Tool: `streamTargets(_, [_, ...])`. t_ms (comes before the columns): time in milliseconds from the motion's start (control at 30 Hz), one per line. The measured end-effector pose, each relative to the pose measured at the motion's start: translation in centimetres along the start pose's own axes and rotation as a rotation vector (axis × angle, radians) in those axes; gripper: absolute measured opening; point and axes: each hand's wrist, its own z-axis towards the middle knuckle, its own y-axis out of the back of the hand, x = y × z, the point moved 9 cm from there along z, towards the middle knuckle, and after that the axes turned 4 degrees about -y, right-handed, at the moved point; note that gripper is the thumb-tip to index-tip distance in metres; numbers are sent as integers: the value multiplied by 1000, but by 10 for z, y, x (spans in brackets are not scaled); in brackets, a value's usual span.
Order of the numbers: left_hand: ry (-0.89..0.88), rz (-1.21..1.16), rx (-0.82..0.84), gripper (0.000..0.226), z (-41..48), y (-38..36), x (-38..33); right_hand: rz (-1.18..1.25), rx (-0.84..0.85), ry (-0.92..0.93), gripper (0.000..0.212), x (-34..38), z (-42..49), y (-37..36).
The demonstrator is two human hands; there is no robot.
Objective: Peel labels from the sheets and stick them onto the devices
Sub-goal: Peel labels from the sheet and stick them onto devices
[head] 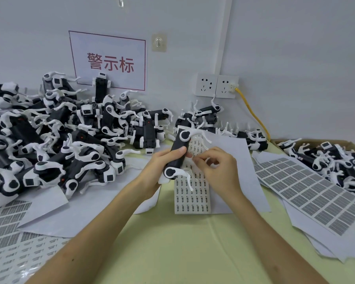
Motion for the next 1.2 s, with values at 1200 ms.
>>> streamTargets(1200, [52,-314,-55,40,0,10,2,44,89,2,55,7,-7,-4])
